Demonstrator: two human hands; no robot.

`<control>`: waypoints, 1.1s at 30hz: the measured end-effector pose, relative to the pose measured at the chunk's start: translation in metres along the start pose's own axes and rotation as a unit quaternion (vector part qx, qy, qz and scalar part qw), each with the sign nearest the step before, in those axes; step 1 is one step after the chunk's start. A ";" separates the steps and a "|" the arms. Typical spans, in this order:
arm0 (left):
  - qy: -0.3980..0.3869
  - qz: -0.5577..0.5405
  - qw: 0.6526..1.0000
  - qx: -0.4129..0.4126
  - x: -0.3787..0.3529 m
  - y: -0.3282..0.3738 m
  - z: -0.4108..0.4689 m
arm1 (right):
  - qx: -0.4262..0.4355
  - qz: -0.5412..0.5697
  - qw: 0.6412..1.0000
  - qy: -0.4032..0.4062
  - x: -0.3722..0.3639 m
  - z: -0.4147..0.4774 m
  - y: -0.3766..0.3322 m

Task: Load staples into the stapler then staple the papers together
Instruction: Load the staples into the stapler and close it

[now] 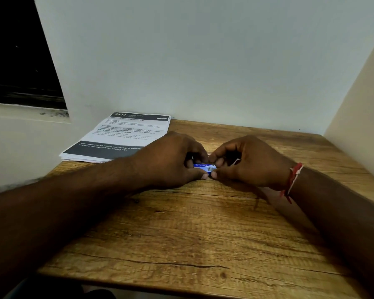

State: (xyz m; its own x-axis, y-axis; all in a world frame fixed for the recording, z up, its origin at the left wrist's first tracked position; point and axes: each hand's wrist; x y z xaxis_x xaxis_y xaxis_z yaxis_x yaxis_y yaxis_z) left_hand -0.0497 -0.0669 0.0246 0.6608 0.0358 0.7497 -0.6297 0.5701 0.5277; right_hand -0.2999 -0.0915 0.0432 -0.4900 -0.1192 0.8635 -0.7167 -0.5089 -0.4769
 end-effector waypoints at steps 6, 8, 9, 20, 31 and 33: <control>-0.011 -0.034 0.999 -0.003 0.000 0.002 0.001 | 0.012 -0.081 0.996 0.017 0.005 0.001 0.003; -0.018 -0.040 0.999 -0.003 0.001 0.002 0.001 | 0.013 -0.094 0.995 0.021 0.007 0.001 0.003; -0.020 -0.042 0.999 -0.005 0.001 0.002 0.001 | 0.013 -0.100 0.995 0.024 0.007 0.001 0.004; -0.019 -0.064 0.998 -0.010 -0.002 0.003 0.000 | 0.015 -0.114 0.993 0.041 0.007 0.002 0.007; -0.008 -0.056 0.998 -0.011 -0.001 0.000 0.001 | -0.087 -0.160 0.983 0.008 0.031 0.002 0.019; 0.002 -0.055 0.998 -0.010 -0.001 -0.002 0.001 | -0.112 -0.176 0.978 0.012 0.039 0.003 0.027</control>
State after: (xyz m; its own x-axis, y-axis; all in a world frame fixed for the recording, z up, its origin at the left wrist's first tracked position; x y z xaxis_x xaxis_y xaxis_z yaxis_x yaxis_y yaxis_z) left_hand -0.0497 -0.0687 0.0235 0.7275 -0.0254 0.6856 -0.5443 0.5869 0.5993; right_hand -0.3365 -0.1122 0.0644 -0.2022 0.0505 0.9780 -0.9326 -0.3148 -0.1766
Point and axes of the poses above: each hand's wrist, its own z-axis towards the middle knuckle, its own x-axis out of the back of the hand, y = z × x, and after that the axes turned 10 degrees about -z, right-handed
